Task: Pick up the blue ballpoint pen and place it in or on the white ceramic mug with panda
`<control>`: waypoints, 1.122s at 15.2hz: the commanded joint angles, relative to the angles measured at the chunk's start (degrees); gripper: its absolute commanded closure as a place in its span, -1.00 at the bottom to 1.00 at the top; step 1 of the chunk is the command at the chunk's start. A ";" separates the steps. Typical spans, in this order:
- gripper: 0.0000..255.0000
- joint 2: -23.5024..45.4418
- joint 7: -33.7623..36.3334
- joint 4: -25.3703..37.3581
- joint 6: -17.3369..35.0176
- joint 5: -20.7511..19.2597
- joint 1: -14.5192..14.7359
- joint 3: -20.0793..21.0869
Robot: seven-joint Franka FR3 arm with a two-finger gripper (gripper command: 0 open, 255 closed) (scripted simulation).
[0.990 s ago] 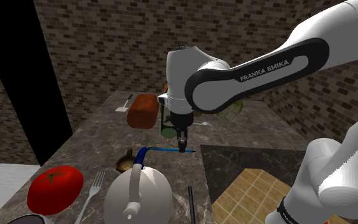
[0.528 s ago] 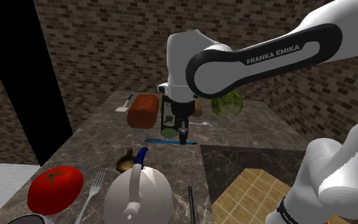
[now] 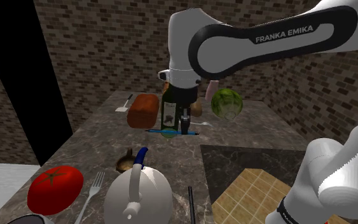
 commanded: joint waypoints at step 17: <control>1.00 22.22 23.50 26.63 -6.14 -3.71 8.52 13.48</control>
